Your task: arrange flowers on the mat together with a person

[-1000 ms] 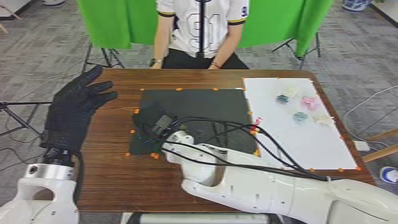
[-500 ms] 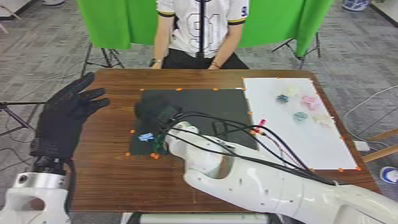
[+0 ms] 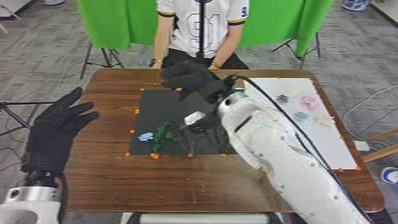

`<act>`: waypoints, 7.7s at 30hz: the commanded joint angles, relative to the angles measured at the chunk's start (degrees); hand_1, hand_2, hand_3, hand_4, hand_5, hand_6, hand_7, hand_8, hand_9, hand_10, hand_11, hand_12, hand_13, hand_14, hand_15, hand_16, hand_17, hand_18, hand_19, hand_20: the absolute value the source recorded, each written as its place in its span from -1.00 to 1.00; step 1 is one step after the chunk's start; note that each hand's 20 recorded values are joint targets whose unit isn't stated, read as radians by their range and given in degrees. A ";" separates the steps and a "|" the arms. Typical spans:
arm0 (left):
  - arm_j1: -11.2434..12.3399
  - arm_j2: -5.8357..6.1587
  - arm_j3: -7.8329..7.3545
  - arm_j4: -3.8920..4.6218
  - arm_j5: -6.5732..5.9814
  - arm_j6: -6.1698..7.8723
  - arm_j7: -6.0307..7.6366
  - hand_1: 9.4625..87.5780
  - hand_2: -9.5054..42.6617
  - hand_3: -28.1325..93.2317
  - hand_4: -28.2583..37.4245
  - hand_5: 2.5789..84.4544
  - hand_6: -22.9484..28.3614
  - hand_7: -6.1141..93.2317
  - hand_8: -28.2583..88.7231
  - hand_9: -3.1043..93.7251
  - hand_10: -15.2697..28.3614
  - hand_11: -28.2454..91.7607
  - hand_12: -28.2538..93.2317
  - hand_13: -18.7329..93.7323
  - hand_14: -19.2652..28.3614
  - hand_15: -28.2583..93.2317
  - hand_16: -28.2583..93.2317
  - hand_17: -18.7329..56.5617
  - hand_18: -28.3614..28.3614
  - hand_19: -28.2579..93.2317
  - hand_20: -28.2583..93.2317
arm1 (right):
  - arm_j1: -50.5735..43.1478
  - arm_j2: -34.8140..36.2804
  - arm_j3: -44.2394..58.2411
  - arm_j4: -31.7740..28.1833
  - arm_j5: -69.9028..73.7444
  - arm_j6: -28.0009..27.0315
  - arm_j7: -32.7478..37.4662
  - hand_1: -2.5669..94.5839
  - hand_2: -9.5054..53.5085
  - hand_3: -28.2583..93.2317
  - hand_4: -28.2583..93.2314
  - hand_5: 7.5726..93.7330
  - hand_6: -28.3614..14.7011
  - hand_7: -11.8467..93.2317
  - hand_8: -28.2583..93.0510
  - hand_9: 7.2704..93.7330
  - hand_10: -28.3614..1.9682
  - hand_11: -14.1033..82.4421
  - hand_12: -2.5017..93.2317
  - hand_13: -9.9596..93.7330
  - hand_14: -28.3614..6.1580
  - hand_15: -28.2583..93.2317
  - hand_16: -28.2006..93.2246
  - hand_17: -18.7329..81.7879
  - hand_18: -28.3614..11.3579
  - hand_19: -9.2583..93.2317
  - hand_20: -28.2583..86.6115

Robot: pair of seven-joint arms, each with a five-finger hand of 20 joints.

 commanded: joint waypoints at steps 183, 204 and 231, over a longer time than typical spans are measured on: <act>4.05 -3.35 0.66 -0.53 0.60 2.15 -1.30 -0.68 -0.42 0.78 -1.00 -0.18 0.20 -0.57 -0.70 -0.21 0.61 -0.03 -0.38 -0.23 0.92 0.43 -0.73 -0.74 0.77 0.31 -0.36 | -9.55 26.46 5.38 5.67 -51.36 15.70 20.34 0.31 -1.00 0.48 -1.00 0.80 0.50 -0.47 -0.51 0.99 0.60 -0.47 -0.13 0.73 0.52 0.29 -0.09 0.05 -0.30 0.73 -0.47; 2.90 -2.32 0.91 -0.42 -0.10 2.63 -1.09 -0.69 -0.41 0.78 -1.00 -0.18 0.20 -0.57 -0.70 -0.22 0.61 -0.04 -0.38 -0.23 0.92 0.42 -0.73 -0.74 0.78 0.31 -0.36 | 16.85 8.20 -29.10 11.94 -50.06 14.50 7.27 0.27 -1.00 0.52 -1.00 0.80 0.50 -0.46 -0.50 0.99 0.61 -0.46 -0.12 0.73 0.51 0.30 -0.09 0.04 -0.31 0.75 -0.47; -0.56 -3.16 2.75 1.16 1.10 -0.10 -3.82 -0.69 -0.41 0.78 -1.00 -0.18 0.20 -0.57 -0.70 -0.21 0.61 -0.04 -0.38 -0.23 0.92 0.42 -0.73 -0.74 0.77 0.31 -0.36 | 21.25 5.06 -41.80 17.80 -50.84 8.77 9.30 0.15 -1.00 0.52 -1.00 0.58 0.55 -0.44 -0.57 0.78 0.47 -0.44 -0.19 0.62 0.39 0.33 -0.14 -0.04 -0.31 0.69 -0.45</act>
